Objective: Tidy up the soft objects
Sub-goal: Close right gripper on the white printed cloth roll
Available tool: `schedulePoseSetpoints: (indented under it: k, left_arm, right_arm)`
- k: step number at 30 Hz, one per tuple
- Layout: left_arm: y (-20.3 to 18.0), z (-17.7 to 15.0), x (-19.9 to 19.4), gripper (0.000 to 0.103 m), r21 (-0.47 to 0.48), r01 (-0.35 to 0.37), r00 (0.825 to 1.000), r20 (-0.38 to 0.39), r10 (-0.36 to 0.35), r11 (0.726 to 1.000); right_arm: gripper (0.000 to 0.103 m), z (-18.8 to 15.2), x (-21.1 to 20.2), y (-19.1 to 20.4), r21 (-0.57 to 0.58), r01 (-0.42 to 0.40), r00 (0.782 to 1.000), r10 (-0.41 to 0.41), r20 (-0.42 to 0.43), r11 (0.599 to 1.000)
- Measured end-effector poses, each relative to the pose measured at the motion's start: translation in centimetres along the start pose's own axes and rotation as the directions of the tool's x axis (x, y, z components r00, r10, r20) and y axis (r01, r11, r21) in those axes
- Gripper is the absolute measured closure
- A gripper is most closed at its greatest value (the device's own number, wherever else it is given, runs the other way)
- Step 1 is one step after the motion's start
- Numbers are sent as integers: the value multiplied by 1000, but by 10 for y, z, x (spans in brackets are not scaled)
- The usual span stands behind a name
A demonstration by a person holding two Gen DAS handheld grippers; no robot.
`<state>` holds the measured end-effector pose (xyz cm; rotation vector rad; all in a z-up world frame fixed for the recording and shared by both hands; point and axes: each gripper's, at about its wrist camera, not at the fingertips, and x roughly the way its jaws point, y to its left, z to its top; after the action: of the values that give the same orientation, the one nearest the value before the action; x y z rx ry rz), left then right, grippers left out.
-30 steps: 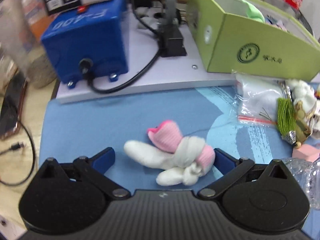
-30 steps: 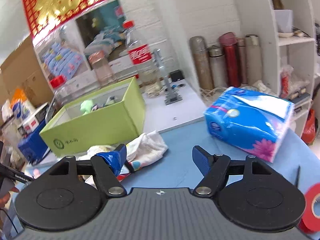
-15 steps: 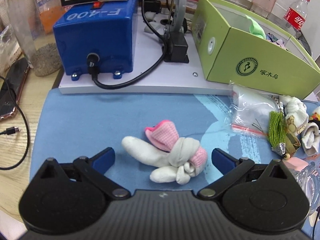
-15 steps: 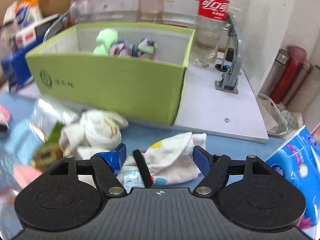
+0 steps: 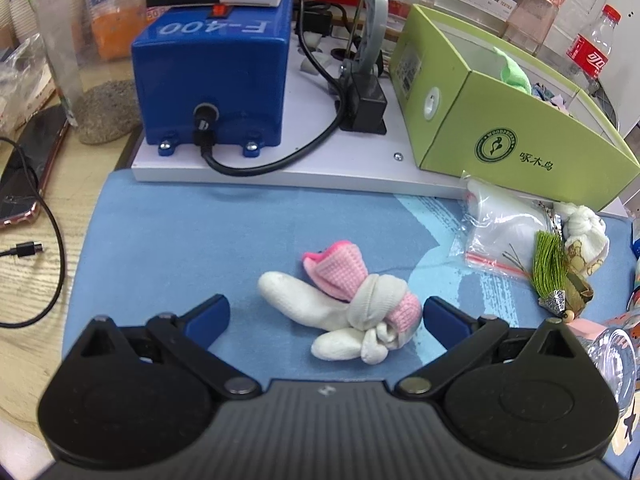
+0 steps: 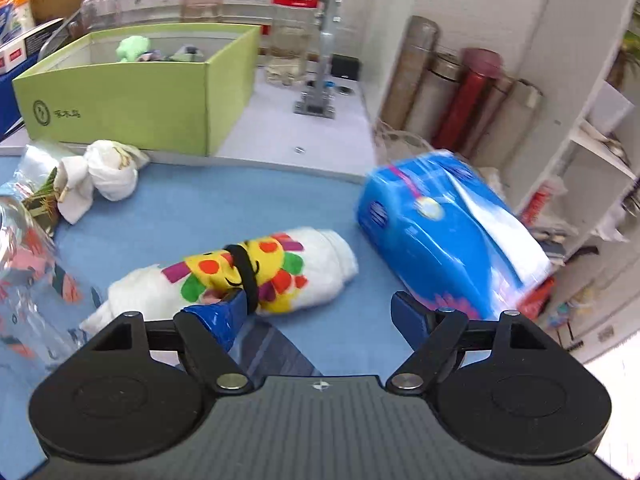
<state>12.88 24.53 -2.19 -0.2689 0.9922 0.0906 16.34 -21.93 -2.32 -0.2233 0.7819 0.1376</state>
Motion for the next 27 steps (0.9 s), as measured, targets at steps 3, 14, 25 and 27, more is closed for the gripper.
schedulePoseSetpoints:
  k: [3, 14, 25, 27]
  left_arm:
    - [0, 0, -3, 1, 6, 11, 1000, 7, -11, 1000]
    - [-6, -9, -20, 1, 112, 37, 998, 46, -42, 993]
    - [-14, -8, -18, 1, 223, 37, 997, 61, -52, 974]
    - [-23, -7, -10, 1, 268, 24, 998, 54, -40, 963]
  right_arm:
    - [37, -18, -12, -17, 297, -109, 993, 89, 79, 949]
    - [35, 0, 38, 28, 427, -86, 996, 68, 57, 900]
    - [28, 19, 53, 22, 54, -131, 985, 136, -102, 990]
    - [29, 19, 54, 25, 30, -127, 987, 129, -94, 991]
